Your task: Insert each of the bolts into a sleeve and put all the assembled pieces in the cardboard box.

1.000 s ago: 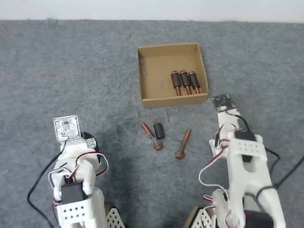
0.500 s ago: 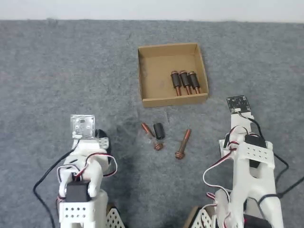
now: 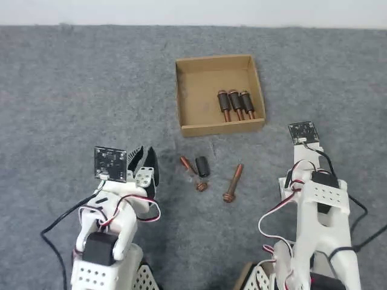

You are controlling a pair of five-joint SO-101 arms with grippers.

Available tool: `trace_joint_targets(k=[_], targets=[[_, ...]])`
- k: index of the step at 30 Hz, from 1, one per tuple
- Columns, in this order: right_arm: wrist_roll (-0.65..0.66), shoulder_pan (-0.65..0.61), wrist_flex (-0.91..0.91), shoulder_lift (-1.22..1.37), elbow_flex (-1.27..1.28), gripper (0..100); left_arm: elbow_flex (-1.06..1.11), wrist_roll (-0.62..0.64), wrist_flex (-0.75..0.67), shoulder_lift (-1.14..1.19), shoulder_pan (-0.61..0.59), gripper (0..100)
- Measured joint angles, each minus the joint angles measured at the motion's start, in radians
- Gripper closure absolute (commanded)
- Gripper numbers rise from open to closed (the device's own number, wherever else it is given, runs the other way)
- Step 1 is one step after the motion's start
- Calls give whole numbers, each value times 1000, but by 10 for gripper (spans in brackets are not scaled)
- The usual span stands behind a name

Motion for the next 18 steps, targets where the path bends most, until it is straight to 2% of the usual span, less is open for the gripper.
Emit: trace_joint_targets(k=[10,14,18], targets=[[0,0,0,0,0,992,-126,21,23,12,23,935],[0,0,0,0,0,992,-230,21,34,170,23,935],[0,0,0,0,0,992,-404,21,121,391,26,935]])
